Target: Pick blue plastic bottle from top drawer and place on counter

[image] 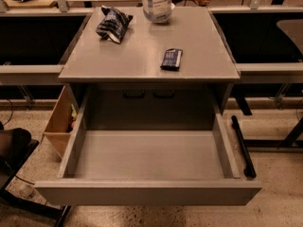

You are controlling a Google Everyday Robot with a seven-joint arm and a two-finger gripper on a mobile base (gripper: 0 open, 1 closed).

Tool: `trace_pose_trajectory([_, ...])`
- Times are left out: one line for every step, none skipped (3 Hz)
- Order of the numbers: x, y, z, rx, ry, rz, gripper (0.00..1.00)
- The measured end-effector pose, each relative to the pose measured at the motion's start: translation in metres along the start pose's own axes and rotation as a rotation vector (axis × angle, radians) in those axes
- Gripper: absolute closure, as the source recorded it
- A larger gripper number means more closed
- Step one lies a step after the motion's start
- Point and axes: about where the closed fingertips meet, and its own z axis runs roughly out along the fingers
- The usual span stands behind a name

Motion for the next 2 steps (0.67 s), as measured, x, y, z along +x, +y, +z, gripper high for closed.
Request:
trace_pose_trajectory([0.000, 0.000, 0.000, 0.000, 0.000, 0.000, 1.00])
trace_pose_trajectory([-0.001, -0.022, 0.004, 0.030, -0.015, 0.030, 1.00])
